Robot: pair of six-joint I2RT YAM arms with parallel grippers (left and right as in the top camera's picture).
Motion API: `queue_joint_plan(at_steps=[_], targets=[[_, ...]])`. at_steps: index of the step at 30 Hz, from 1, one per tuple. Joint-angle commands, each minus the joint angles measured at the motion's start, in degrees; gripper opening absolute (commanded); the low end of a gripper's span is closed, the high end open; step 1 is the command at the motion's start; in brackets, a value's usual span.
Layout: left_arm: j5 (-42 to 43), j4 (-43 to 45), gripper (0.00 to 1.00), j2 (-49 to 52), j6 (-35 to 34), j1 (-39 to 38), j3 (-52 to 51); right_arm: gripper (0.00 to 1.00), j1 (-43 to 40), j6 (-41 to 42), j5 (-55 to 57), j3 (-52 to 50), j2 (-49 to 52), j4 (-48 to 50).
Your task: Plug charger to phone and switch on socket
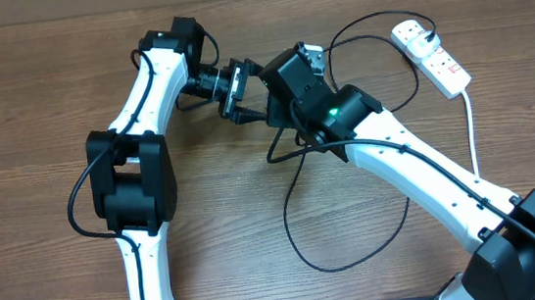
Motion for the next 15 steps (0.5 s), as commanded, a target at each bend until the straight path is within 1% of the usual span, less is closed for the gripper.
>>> queue_joint_plan(at_steps=[1, 5, 10, 11, 13, 15], targets=[[2.27, 0.24, 0.71, 0.39, 1.25, -0.46, 1.6, 0.04, 0.22, -0.2, 0.13, 1.7, -0.13, 0.52], [1.36, 1.05, 0.74, 0.39, 1.55, -0.44, 1.6, 0.04, 0.22, -0.2, 0.13, 1.7, -0.15, 0.59], [0.94, 4.0, 0.82, 0.39, 5.62, 0.11, 1.6, 0.04, 0.2, -0.22, 1.81, 1.86, -0.15, 0.59], [0.98, 5.62, 0.84, 0.39, 8.57, 0.94, 1.62, 0.04, -0.02, -0.22, 3.48, 1.86, -0.33, 0.44], [0.98, 5.92, 0.86, 0.31, 12.13, 2.05, 1.75, 0.04, -0.79, -0.22, 3.8, 1.86, -0.7, 0.24], [0.98, 5.75, 0.87, -0.11, 17.16, 3.45, 1.95, 0.04, -2.05, -0.22, 3.8, 1.86, -1.25, 0.17]])
